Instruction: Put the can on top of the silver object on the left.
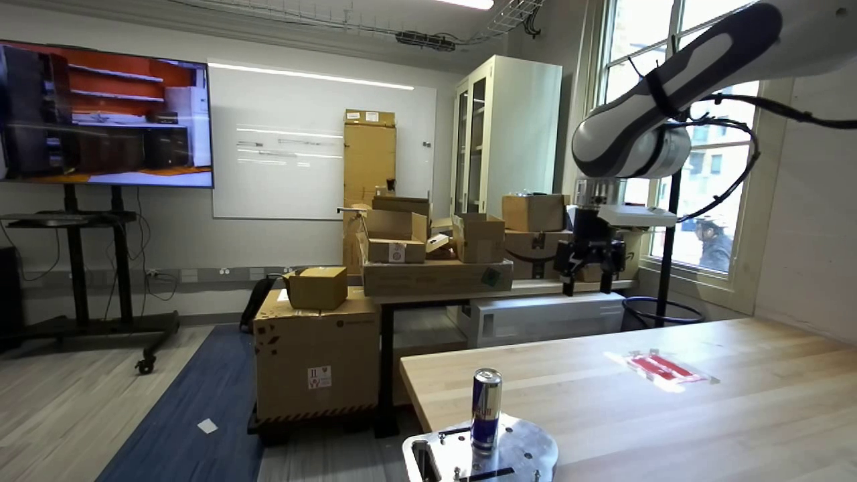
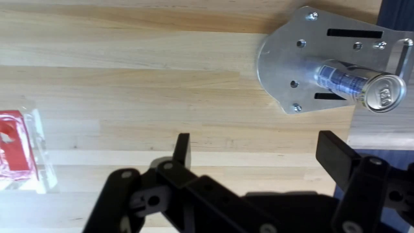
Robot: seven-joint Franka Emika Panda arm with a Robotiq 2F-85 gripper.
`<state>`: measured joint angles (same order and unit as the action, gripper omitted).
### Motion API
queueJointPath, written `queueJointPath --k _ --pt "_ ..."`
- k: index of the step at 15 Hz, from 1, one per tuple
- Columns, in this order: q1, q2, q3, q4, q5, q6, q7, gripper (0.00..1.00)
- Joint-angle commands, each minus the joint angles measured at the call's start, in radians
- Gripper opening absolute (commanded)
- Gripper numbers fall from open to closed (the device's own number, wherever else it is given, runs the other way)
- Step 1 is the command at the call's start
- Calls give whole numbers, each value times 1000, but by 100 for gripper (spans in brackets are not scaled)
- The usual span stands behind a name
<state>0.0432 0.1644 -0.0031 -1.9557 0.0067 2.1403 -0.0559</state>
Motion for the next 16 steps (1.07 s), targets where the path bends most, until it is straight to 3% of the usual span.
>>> queueJointPath --k 1,8,9,16 --pt "-45 -125 -21 -117 22 26 10 100" --pt "-68 -242 -49 -248 43 40 -18 100" --pt "-63 -192 -45 -193 21 17 -1 100" --pt "-63 -218 -49 -227 28 22 -1 100"
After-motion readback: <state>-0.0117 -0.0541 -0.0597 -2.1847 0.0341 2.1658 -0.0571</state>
